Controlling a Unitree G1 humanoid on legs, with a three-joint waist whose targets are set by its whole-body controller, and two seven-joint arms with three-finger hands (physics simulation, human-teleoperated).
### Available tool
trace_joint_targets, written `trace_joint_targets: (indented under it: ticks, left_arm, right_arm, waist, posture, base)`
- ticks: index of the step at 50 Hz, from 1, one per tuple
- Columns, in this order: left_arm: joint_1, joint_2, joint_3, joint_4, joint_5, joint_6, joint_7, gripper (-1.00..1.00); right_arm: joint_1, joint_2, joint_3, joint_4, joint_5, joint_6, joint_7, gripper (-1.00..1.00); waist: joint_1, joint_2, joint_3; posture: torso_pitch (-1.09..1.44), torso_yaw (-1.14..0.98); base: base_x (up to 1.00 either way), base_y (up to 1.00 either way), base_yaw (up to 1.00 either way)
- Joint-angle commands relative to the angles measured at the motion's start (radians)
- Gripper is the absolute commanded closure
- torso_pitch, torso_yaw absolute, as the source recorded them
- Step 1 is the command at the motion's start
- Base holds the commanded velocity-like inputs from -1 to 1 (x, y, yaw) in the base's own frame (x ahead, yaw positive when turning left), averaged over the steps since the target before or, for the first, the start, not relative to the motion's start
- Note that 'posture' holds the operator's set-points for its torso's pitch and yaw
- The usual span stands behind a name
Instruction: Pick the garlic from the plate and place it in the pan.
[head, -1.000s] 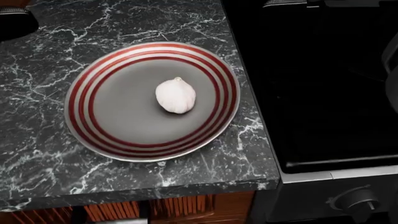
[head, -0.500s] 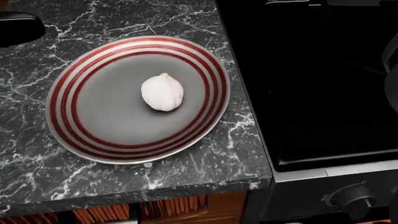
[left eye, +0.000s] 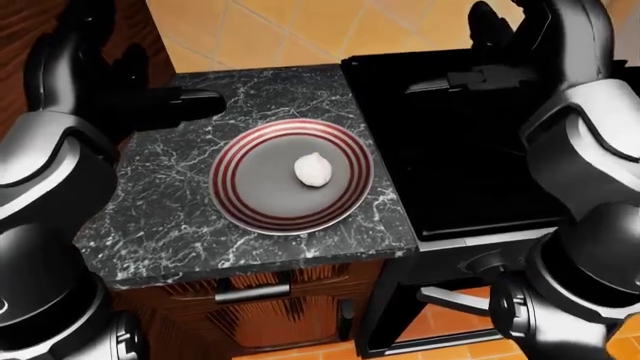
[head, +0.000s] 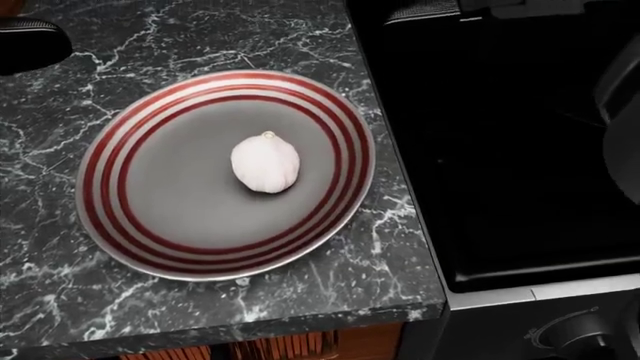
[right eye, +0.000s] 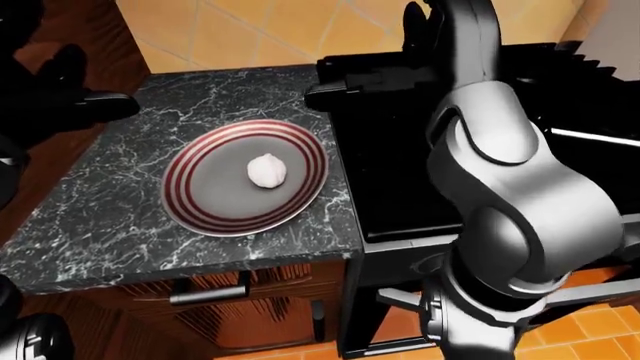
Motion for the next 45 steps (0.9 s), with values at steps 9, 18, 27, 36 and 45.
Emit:
trace_joint_targets:
  ticks: [9,18,27,36,45]
  left_arm:
    - [-0.035,0.012,0.018,-0.025,0.006,-0.014,0.001,-1.0]
    - [-0.029,0.015,0.014,-0.014,0.009,-0.031,-0.004,-1.0]
    - [-0.025,0.014,0.016,-0.016,0.01,-0.03,-0.007,-1.0]
    - [-0.026,0.016,0.023,-0.016,0.007,-0.026,-0.006,-1.0]
    - [-0.023,0.021,0.025,-0.012,0.006,-0.033,-0.007,-1.0]
  right_arm:
    - [-0.089,0.03,0.143,0.001,-0.106,0.025,0.114,-1.0]
    - [-0.163,0.13,0.233,0.024,-0.299,0.095,0.277,-1.0]
    - [-0.216,0.229,0.307,0.028,-0.456,0.152,0.432,-1.0]
    - [-0.246,0.278,0.357,0.074,-0.6,0.136,0.574,-1.0]
    - [-0.165,0.299,0.389,0.146,-0.784,-0.007,0.696,-0.86]
  waist:
    - [-0.004,0.004,-0.025]
    - [-0.007,0.015,-0.022]
    - [-0.009,0.026,-0.021]
    - [-0.013,0.035,-0.022]
    - [-0.016,0.04,-0.024]
  posture:
    - [0.0,0.0]
    - [0.0,0.0]
    - [0.0,0.0]
    - [0.0,0.0]
    - [0.0,0.0]
  base:
    - [0.0,0.0,0.0]
    - [0.0,0.0,0.0]
    - [0.0,0.0,0.0]
    - [0.0,0.0,0.0]
    - [0.0,0.0,0.0]
